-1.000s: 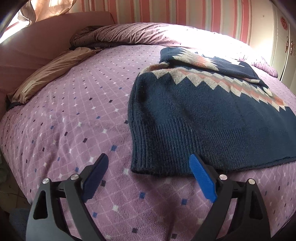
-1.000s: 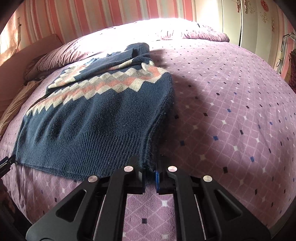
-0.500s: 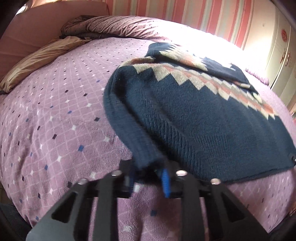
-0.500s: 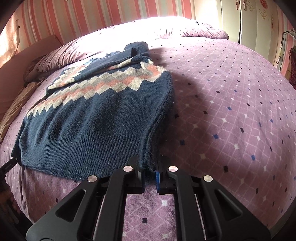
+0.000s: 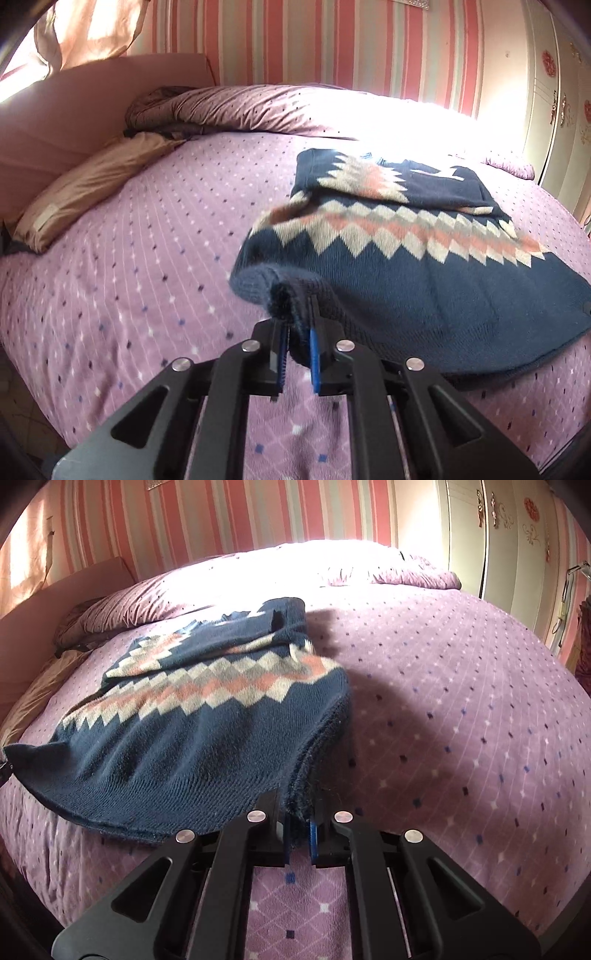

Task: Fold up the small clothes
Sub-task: 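Grasp the hem with the right gripper while the left gripper grasps the hem too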

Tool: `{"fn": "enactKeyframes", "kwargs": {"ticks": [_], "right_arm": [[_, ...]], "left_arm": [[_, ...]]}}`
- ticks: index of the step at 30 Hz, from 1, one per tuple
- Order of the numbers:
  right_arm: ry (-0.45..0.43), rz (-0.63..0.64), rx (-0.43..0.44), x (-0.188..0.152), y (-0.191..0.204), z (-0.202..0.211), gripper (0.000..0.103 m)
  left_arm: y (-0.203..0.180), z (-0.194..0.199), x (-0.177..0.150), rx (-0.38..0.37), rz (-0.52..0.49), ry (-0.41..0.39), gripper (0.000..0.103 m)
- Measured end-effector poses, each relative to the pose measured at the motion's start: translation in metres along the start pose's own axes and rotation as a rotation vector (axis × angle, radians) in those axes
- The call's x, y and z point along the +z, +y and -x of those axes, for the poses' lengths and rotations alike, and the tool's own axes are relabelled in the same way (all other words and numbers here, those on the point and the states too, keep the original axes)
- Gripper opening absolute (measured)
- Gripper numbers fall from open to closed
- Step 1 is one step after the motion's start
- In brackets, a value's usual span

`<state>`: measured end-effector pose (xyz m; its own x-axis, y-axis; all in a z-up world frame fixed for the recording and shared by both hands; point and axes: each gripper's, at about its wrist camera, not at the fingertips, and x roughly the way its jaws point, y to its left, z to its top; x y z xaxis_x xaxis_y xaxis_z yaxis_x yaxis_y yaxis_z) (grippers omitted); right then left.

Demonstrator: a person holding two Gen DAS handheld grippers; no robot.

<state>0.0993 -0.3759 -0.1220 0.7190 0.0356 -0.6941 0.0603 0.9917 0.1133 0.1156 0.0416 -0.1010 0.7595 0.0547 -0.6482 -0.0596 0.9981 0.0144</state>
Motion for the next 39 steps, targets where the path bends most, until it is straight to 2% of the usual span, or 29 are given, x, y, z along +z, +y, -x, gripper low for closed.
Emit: {"fn": "enactKeyframes", "kwargs": {"ticks": [14,21,25,30,34,39], "right_arm": [[-0.050,0.012,0.019,0.030,0.003,0.014,0.007],[-0.105,0.004,0.039,0.064,0.005,0.025,0.007],[-0.134,0.000,0.046,0.098,0.003,0.025,0.007],[-0.158,-0.011,0.054,0.162,0.004,0.008,0.007],[-0.159,-0.044,0.066,0.219,0.002,-0.024,0.007],[-0.121,-0.037,0.036,0.284,0.003,-0.092,0.007]], "left_arm": [[-0.002,0.003,0.038,-0.012,-0.011,-0.034,0.008],[0.000,0.009,0.076,-0.011,-0.009,-0.084,0.008],[-0.004,0.009,0.112,-0.003,-0.026,-0.126,0.008],[-0.012,-0.015,0.172,0.018,-0.029,-0.155,0.008],[-0.019,-0.047,0.222,0.039,-0.018,-0.169,0.008],[-0.029,-0.108,0.271,0.072,-0.007,-0.148,0.008]]}}
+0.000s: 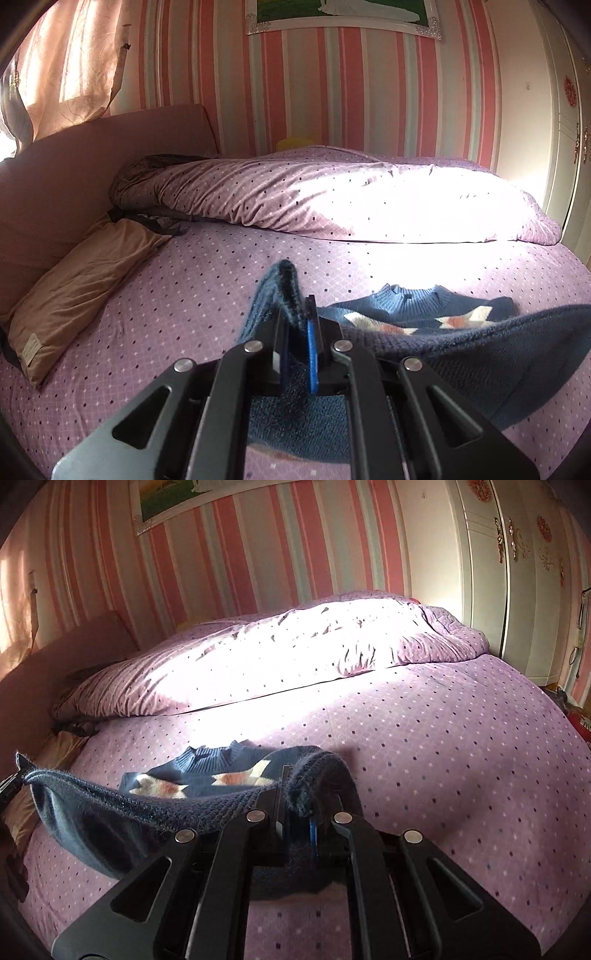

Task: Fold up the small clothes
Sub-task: 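Grasp the hem with the right gripper while the left gripper grasps the hem too, then fold the hem up toward the collar with both grippers and release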

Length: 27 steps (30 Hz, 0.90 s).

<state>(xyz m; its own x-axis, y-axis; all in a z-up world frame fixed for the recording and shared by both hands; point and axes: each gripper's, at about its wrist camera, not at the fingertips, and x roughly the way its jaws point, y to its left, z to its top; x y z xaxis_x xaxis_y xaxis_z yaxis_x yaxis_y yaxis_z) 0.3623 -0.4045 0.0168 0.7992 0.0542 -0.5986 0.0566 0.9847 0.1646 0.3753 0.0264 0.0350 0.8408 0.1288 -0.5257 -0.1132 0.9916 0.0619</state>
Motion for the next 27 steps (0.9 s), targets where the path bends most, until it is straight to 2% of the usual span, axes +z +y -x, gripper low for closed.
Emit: {"fn": "enactKeyframes", "kwargs": {"ticks": [2,7,11,16,20,22,23,24,25,26,27], "right_arm": [[0.026,0.003,-0.014,0.015,0.001,-0.035,0.007],[0.101,0.006,-0.054,0.032,0.003,-0.128,0.007],[0.161,0.025,-0.081,0.033,0.006,-0.200,0.007],[0.241,0.096,-0.135,0.027,0.017,-0.266,0.008],[0.285,0.113,-0.149,0.018,0.017,-0.291,0.016],[0.286,0.112,-0.133,0.019,0.018,-0.290,0.028],[0.281,0.114,-0.116,0.020,0.019,-0.287,0.038],[0.270,0.106,-0.091,0.022,0.021,-0.282,0.060],[0.258,0.098,-0.061,0.025,0.022,-0.277,0.074],[0.233,0.098,-0.061,0.029,0.025,-0.271,0.100],[0.181,0.113,-0.093,0.034,0.027,-0.260,0.100]], "left_arm": [[-0.006,-0.032,0.011,0.007,0.012,0.025,0.008],[-0.028,-0.116,0.020,0.044,-0.038,0.086,0.008],[-0.036,-0.179,0.011,0.073,-0.062,0.136,0.008],[-0.045,-0.246,-0.011,0.111,-0.110,0.220,0.011],[-0.048,-0.271,-0.024,0.109,-0.115,0.260,0.013],[-0.048,-0.271,-0.026,0.098,-0.113,0.264,0.017],[-0.047,-0.268,-0.024,0.085,-0.103,0.262,0.024],[-0.046,-0.264,-0.023,0.063,-0.088,0.258,0.041],[-0.046,-0.261,-0.019,0.043,-0.072,0.252,0.054],[-0.046,-0.255,-0.014,0.055,-0.064,0.234,0.091],[-0.046,-0.247,-0.009,0.083,-0.072,0.197,0.100]]}}
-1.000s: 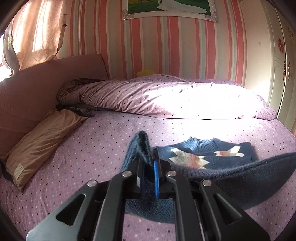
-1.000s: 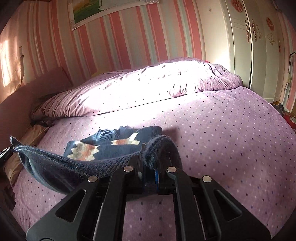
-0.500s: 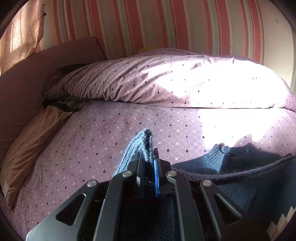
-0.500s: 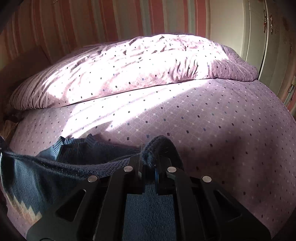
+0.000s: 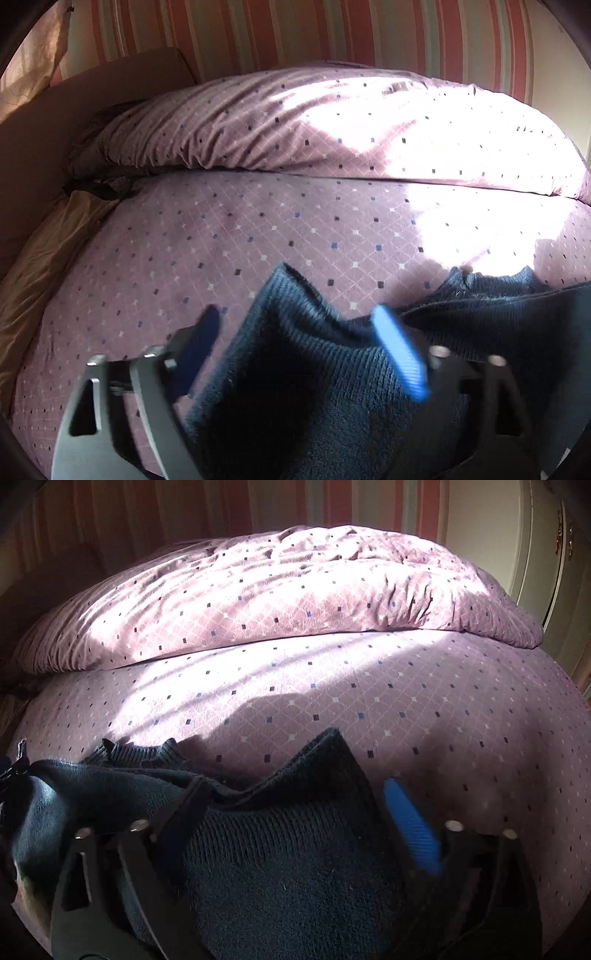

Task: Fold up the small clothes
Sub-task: 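Fold the hem up toward the collar with both grippers and release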

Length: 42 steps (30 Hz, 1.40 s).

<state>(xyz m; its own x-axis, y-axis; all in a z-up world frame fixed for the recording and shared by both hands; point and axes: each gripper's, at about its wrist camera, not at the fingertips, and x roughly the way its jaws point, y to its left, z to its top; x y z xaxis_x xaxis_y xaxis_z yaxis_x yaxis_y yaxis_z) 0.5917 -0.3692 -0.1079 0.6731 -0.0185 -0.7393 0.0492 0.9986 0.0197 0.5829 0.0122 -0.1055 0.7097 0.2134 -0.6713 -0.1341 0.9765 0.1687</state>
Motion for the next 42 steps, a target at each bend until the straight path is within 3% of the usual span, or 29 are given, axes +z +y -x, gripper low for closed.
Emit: {"fn": "enactKeyframes", "kwargs": {"ticks": [2,7,12,16,19,22,27,33,40,41,42], "right_arm": [[-0.027,0.008,-0.019,0.005,-0.002,0.016,0.100],[-0.052,0.023,-0.029,-0.004,-0.014,0.054,0.100],[-0.027,0.018,-0.021,-0.063,-0.029,0.087,0.100],[0.021,-0.021,0.010,-0.120,-0.041,0.103,0.100],[0.055,-0.072,0.035,-0.152,-0.050,0.111,0.100],[0.087,-0.156,0.072,-0.171,-0.061,0.112,0.098],[0.148,-0.235,0.133,-0.185,-0.067,0.103,0.082],[0.192,-0.361,0.235,-0.188,-0.078,0.085,0.081],[0.228,-0.407,0.304,-0.190,-0.071,0.060,0.080],[0.233,-0.405,0.308,-0.189,-0.068,0.057,0.077],[0.235,-0.398,0.317,-0.187,-0.065,0.054,0.061]], "left_arm": [[0.001,0.015,0.008,0.012,-0.017,-0.046,0.100],[0.011,0.032,0.005,0.003,-0.032,-0.022,0.100],[0.035,0.067,-0.040,-0.061,0.003,0.015,0.100],[0.046,0.099,-0.088,-0.069,-0.008,0.010,0.100],[0.038,0.125,-0.117,-0.047,-0.079,-0.046,0.100],[0.016,0.145,-0.142,-0.064,-0.117,-0.051,0.100],[-0.027,0.164,-0.161,-0.106,-0.169,-0.043,0.100],[-0.054,0.161,-0.163,-0.105,-0.190,-0.044,0.100],[-0.059,0.147,-0.160,-0.110,-0.159,-0.028,0.100],[-0.058,0.145,-0.160,-0.112,-0.149,-0.022,0.100],[-0.056,0.142,-0.160,-0.114,-0.137,-0.015,0.100]]}}
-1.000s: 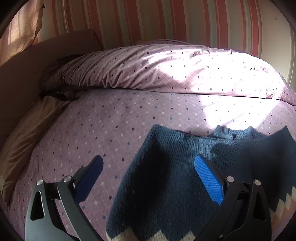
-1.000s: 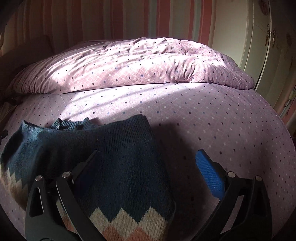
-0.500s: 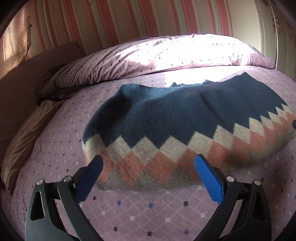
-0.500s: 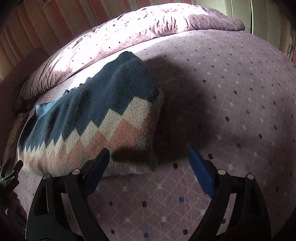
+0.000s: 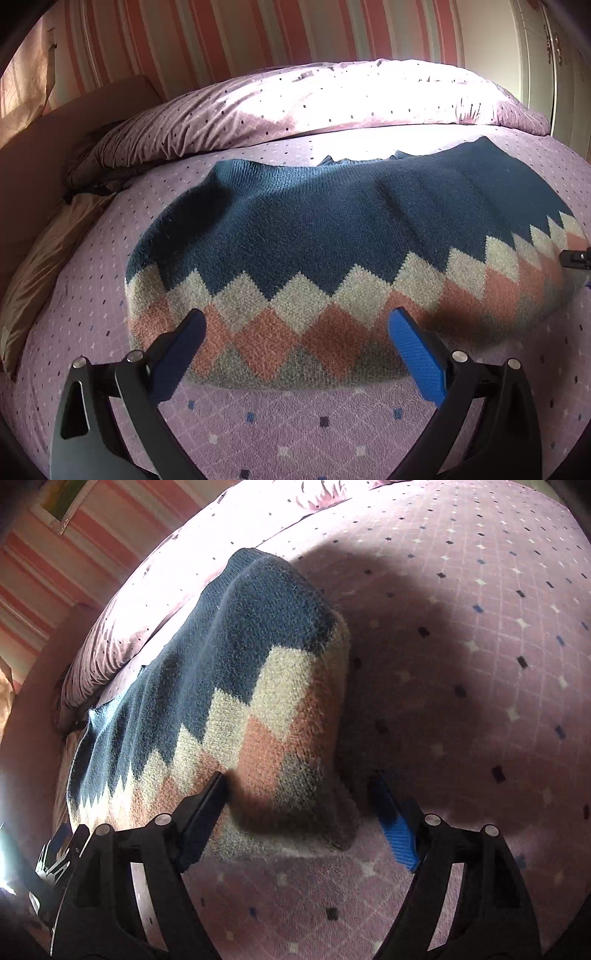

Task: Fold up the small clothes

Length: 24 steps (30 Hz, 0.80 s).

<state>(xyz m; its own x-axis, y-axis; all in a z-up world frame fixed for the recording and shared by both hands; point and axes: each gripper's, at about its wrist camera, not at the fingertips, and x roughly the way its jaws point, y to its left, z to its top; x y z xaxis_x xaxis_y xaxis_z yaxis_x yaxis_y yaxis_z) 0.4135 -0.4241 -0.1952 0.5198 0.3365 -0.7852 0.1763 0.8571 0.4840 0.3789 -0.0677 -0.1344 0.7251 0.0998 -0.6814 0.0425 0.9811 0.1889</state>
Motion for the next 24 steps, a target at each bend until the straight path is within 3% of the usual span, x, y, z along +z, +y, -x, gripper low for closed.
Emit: {"fn": "enactKeyframes", "kwargs": {"ticks": [3,6,11,17,24], "right_arm": [[-0.004,0.033,-0.014,0.002,0.009,0.000,0.045],[-0.054,0.109,-0.046,0.001,0.025,0.011,0.037],[-0.158,0.213,-0.073,0.000,0.057,0.038,0.032],[-0.261,0.403,-0.063,-0.001,0.130,0.067,0.029],[-0.347,0.554,0.076,-0.015,0.239,0.092,0.027]], "left_arm": [[0.006,-0.009,-0.001,0.002,0.026,0.023,0.100],[0.013,-0.019,-0.004,0.018,0.036,0.044,0.100],[0.027,-0.036,-0.007,0.012,0.088,0.101,0.100],[0.030,-0.035,0.001,-0.032,0.146,0.113,0.100],[0.083,-0.017,0.009,-0.040,0.235,0.071,0.100]]}}
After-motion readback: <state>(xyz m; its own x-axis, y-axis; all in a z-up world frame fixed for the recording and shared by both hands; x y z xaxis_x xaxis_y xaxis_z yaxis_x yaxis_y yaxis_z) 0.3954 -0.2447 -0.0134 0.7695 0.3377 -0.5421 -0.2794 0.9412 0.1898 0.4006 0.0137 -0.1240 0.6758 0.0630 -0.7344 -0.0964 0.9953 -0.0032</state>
